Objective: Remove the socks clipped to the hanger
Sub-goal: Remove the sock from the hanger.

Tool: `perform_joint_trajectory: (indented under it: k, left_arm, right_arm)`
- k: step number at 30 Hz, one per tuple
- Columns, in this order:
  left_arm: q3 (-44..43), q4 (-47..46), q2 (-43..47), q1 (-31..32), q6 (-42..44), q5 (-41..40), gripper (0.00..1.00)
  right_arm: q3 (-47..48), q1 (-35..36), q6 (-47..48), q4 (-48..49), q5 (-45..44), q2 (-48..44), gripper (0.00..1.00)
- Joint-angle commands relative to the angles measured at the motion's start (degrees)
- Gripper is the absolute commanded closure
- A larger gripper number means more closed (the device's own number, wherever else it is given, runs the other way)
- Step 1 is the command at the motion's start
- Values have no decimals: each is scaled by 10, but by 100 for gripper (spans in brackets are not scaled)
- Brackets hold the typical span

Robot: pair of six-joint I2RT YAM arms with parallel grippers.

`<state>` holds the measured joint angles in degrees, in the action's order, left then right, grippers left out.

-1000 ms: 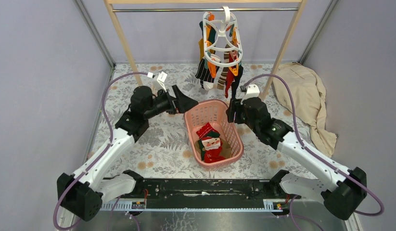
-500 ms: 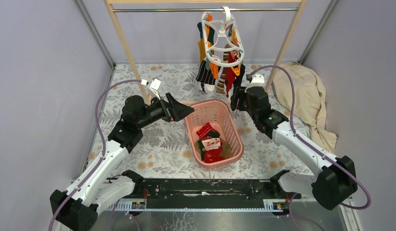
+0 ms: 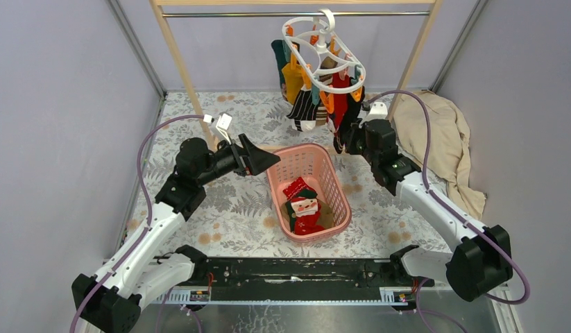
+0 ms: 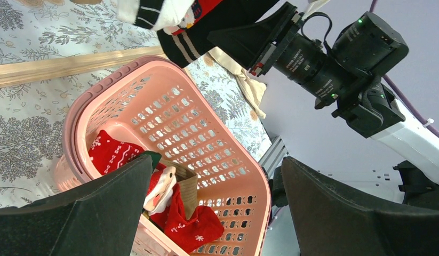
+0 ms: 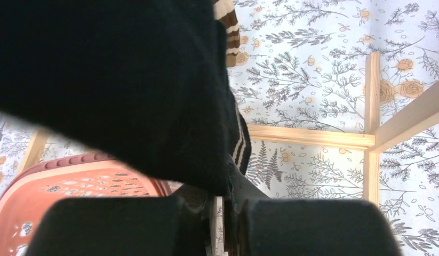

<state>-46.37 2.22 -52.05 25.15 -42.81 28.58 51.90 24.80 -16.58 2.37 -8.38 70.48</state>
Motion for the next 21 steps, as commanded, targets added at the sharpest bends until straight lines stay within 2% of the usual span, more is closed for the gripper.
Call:
perform_joint_trajectory:
  k: [1,3,13,21]
  left_arm:
    - [-4,-11,10,6,0,13,1]
    - [-5,-10,12,7,0,17,1]
    - [-28,9,18,36,0,19,1]
    - [-34,10,29,81,-12,0,1]
  right_arm:
    - [20,-3,12,4,6,-48,97]
    - [18,-3,11,-10,10,-69,100]
    - [7,-3,-5,-110,60,-182,100]
    - [46,-3,-22,-190,116,-254,100]
